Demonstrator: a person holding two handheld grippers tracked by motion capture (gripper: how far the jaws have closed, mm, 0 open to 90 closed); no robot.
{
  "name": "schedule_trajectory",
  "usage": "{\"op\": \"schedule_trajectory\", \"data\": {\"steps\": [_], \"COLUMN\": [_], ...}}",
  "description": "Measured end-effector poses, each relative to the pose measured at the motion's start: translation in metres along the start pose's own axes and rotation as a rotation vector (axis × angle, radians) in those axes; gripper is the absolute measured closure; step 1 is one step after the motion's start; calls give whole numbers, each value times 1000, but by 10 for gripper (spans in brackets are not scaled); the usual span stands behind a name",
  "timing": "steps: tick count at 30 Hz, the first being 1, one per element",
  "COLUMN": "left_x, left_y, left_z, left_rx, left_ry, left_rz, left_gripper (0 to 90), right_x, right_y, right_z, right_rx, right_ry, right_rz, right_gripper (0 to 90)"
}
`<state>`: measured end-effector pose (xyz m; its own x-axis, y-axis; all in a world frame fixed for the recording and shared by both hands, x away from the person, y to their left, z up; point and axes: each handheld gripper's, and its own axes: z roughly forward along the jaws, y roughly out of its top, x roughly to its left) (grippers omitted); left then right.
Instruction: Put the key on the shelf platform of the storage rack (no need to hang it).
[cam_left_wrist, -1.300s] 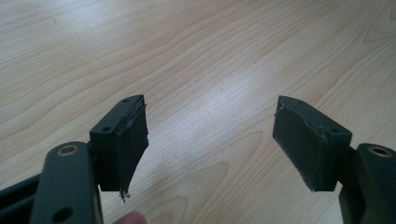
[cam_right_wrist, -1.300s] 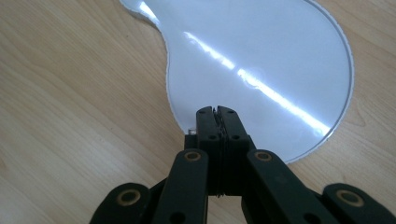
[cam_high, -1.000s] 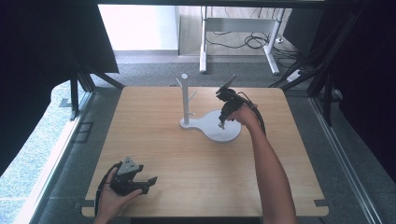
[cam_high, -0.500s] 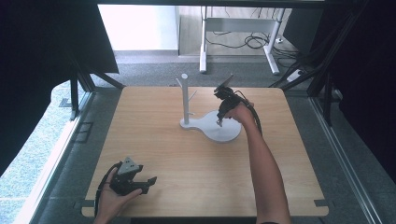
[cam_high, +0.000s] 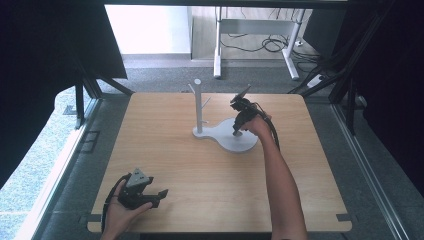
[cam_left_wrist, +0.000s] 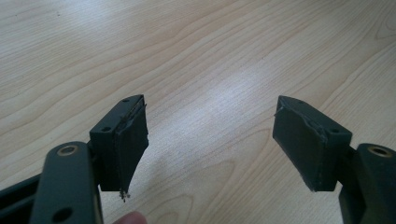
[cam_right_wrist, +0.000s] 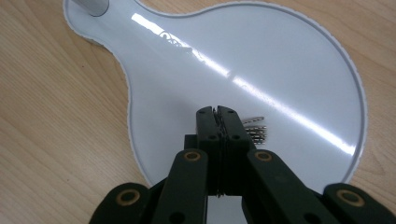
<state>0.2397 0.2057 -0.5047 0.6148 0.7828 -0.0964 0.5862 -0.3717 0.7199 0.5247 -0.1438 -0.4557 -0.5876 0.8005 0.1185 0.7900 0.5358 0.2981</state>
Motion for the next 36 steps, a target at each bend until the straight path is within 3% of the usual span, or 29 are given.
{"op": "schedule_trajectory", "data": {"steps": [13,17,22,28,36], "left_x": [-1,-1,-1,-2,-3], "left_y": [0,0,0,0,1], "left_z": [2,2,2,3,2], "left_rx": [7,7,11,13,11], "left_ry": [-3,-4,-6,-2,-7], "left_rz": [5,6,10,11,13], "left_gripper": [268,268,268,267,267], "right_x": [-3,-3,-4,1,5], "right_y": [-5,-6,-8,-13,-38], "right_z": [12,10,1,-16,-38], "right_rx": [-11,-25,-59,-108,-185], "right_ry": [1,-6,-9,2,43], "right_rz": [7,-7,-4,-25,-56], "right_gripper": [885,770,644,555,493]}}
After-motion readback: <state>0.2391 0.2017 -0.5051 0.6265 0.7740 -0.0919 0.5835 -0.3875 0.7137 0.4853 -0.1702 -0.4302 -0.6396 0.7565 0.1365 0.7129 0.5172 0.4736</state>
